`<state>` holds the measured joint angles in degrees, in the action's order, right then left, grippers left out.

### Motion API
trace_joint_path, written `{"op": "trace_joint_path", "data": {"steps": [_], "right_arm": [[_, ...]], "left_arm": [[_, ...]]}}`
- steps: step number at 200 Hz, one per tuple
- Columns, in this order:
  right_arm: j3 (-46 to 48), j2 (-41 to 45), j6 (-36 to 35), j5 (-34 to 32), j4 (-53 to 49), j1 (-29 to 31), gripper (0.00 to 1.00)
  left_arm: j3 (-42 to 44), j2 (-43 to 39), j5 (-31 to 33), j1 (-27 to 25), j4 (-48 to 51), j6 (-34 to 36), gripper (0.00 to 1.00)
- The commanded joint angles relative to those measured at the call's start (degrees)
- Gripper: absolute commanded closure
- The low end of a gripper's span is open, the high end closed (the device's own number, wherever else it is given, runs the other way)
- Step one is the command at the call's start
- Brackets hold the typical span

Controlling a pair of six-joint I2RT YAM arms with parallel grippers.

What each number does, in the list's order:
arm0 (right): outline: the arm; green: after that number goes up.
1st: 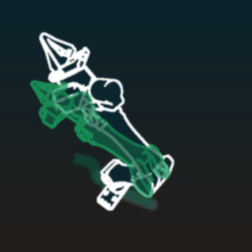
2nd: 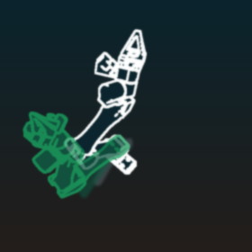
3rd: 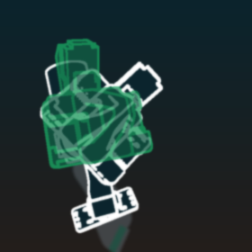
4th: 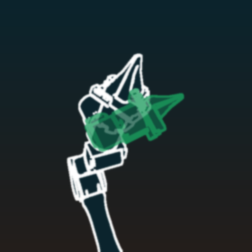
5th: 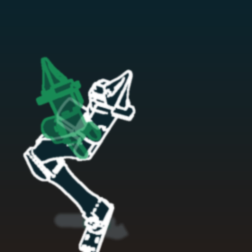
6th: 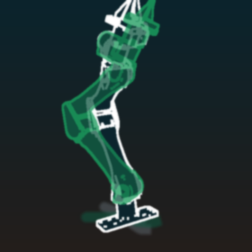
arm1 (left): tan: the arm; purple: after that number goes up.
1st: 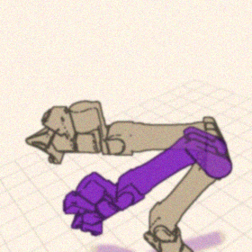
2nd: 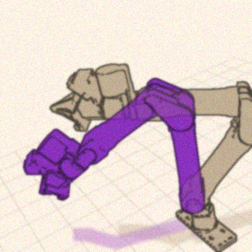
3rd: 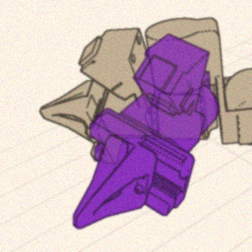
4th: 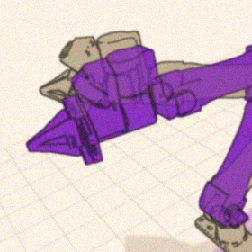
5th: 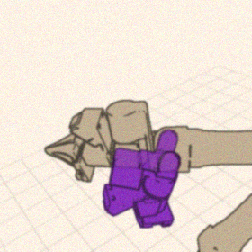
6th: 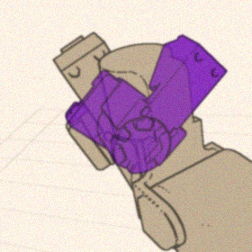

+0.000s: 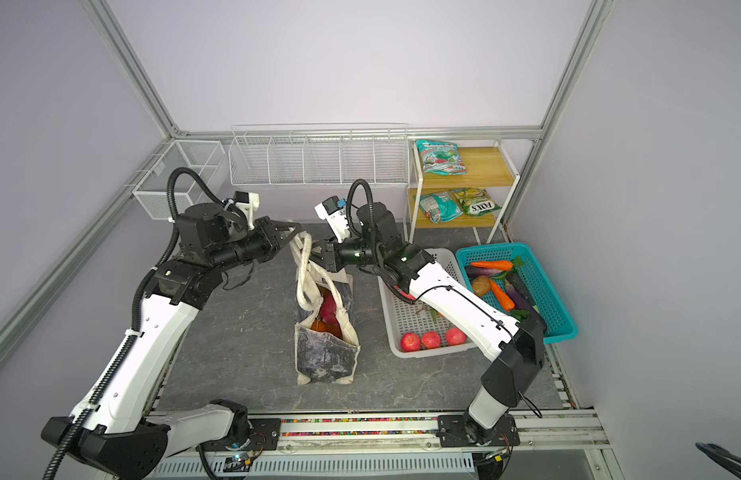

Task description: Place the food into the grocery bag and tie it

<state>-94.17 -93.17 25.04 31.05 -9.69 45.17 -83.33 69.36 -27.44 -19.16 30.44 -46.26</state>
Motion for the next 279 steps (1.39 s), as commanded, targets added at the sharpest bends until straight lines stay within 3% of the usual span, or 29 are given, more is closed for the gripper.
{"op": "trace_joint_path", "data": {"steps": [1,89,202,279], "right_arm": [[0.8,3.2,-1.2,-0.5,0.0,0.2,0.70],[-3.6,0.9,-2.0,-0.4,-2.3,1.0,0.66],[-6.6,-1.1,-3.3,-1.4,-4.5,2.1,0.66],[-6.8,-0.9,-3.7,-1.6,-5.1,2.3,0.66]], "left_arm": [[0.8,-3.0,0.4,0.0,3.4,2.6,1.00],[8.3,-8.7,-3.8,-0.3,5.9,4.4,1.00],[6.1,-10.3,-1.4,-0.4,10.3,5.4,1.00],[9.4,-8.6,-7.5,-2.0,0.9,0.9,1.00]]}}
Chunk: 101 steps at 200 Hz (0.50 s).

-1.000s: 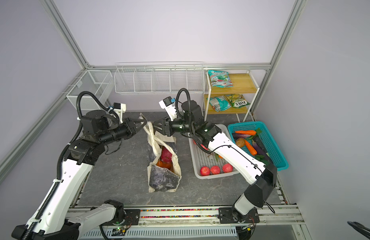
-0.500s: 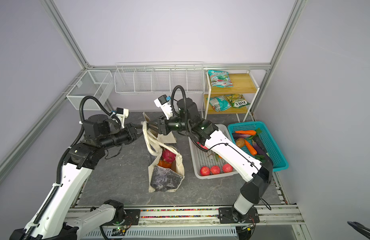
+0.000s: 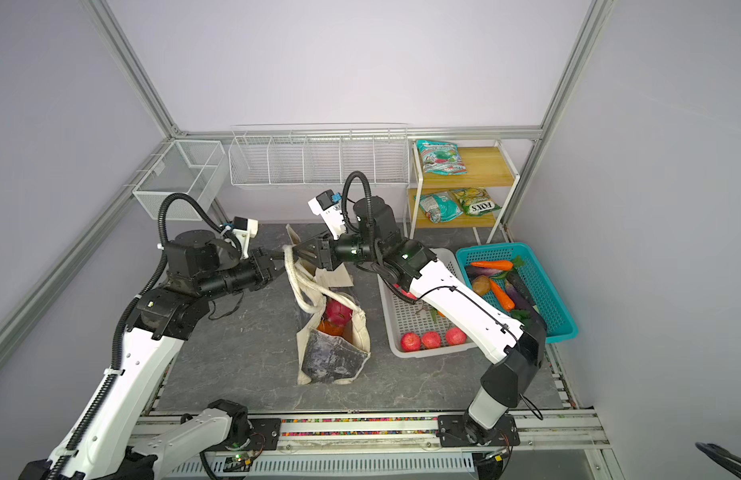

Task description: Place the food into the grocery bag and tie it

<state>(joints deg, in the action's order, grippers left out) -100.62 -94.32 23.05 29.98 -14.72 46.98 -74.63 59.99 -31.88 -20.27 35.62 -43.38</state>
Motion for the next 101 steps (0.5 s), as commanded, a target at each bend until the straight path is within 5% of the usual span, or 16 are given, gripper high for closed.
{"op": "trace_joint_path", "data": {"steps": [1,101], "right_arm": [[-0.3,0.4,-1.9,-0.6,-0.1,0.5,0.66],[11.4,14.2,-11.0,-11.5,-9.6,-6.5,0.43]], "left_arm": [[0.7,0.8,-3.1,-1.0,-4.5,-2.1,1.00],[-1.1,4.2,-6.0,-1.0,-13.3,-6.4,1.00]]}}
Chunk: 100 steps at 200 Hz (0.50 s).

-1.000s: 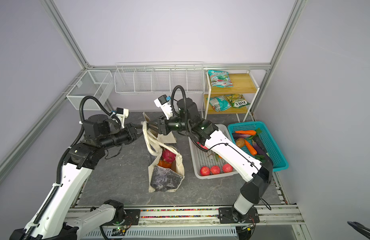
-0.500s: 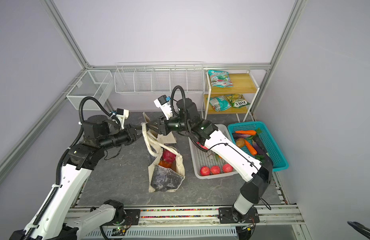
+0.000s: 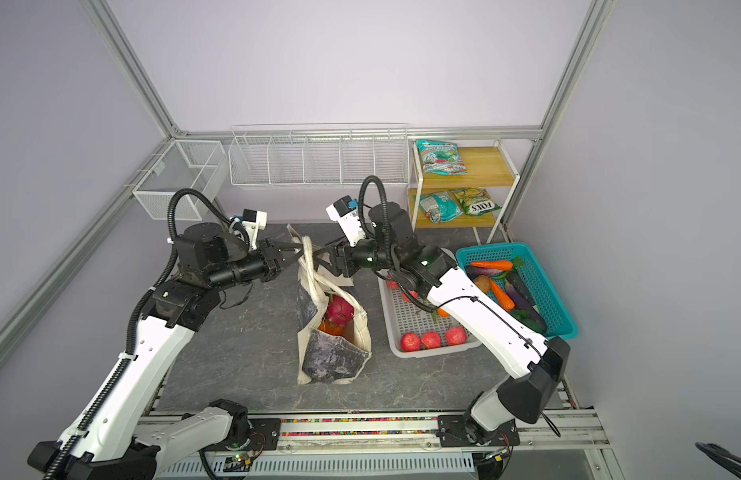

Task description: Place the food into the grocery bag and tie it

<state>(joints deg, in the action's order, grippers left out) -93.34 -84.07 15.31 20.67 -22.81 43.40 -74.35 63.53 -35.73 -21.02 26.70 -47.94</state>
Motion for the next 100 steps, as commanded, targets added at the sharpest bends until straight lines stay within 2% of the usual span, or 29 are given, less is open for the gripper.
{"op": "trace_joint_path", "data": {"steps": [1,35,64,78,100], "right_arm": [[4.4,4.0,-3.3,-2.1,-1.5,-3.1,0.43],[12.5,5.2,-8.5,2.9,1.0,-5.0,0.53],[20.0,3.9,-14.4,16.2,9.4,-4.7,0.62],[23.0,4.1,-17.6,20.6,12.8,-3.7,0.63],[25.8,4.8,-20.0,23.6,15.7,-2.9,0.62]], "left_arm": [[-1.4,0.7,-2.1,-0.3,-4.5,-2.0,1.00],[-0.5,1.5,-3.0,-0.3,-6.8,-3.2,1.00],[0.2,2.1,-3.5,-0.7,-7.3,-3.4,1.00],[0.5,2.3,-3.7,-0.8,-7.1,-3.3,1.00],[0.7,2.1,-3.7,-0.8,-5.8,-2.7,1.00]]}}
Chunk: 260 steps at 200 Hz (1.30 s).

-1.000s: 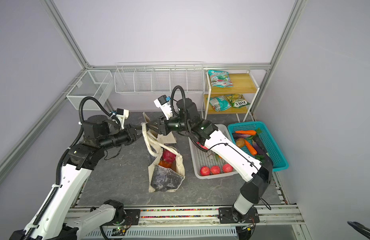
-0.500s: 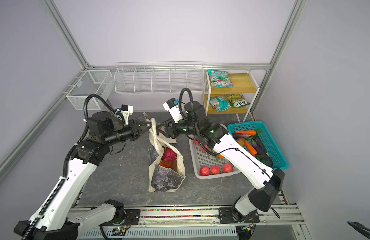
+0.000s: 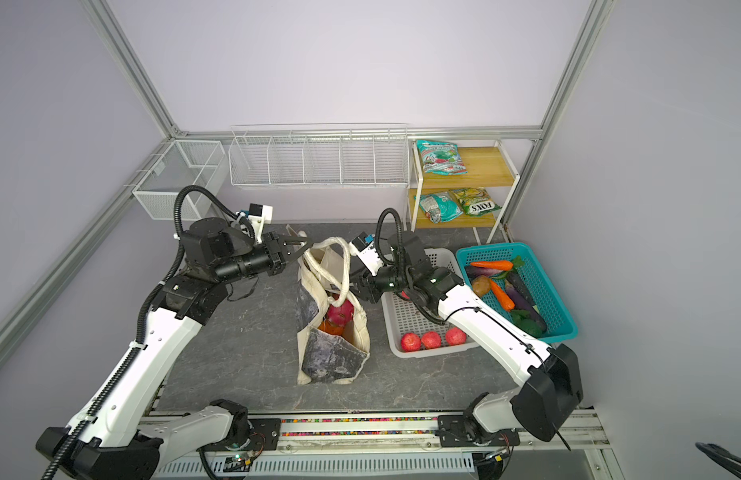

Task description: Place the food into the grocery bag and tie it

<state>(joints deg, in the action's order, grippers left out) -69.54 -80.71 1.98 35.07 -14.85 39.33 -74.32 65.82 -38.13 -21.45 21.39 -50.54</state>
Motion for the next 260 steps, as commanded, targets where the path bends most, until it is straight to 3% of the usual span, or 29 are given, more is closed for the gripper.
{"op": "trace_joint_path", "data": {"steps": [1,123,179,260], "right_arm": [[2.0,1.5,-6.7,9.4,7.8,1.1,0.62],[-1.8,0.7,-8.3,9.5,6.0,4.9,0.62],[-1.4,0.6,-7.6,8.6,7.1,5.8,0.62],[6.0,6.1,-11.8,6.9,9.8,6.8,0.45]], "left_arm": [[0.7,-0.2,-1.3,-0.4,-0.4,-0.1,1.00],[5.2,-2.4,3.2,-8.5,2.3,1.6,1.00],[5.3,-0.5,1.6,-10.4,-4.3,-1.6,1.00],[0.6,3.7,0.0,-10.4,-6.2,-2.1,1.00]]}}
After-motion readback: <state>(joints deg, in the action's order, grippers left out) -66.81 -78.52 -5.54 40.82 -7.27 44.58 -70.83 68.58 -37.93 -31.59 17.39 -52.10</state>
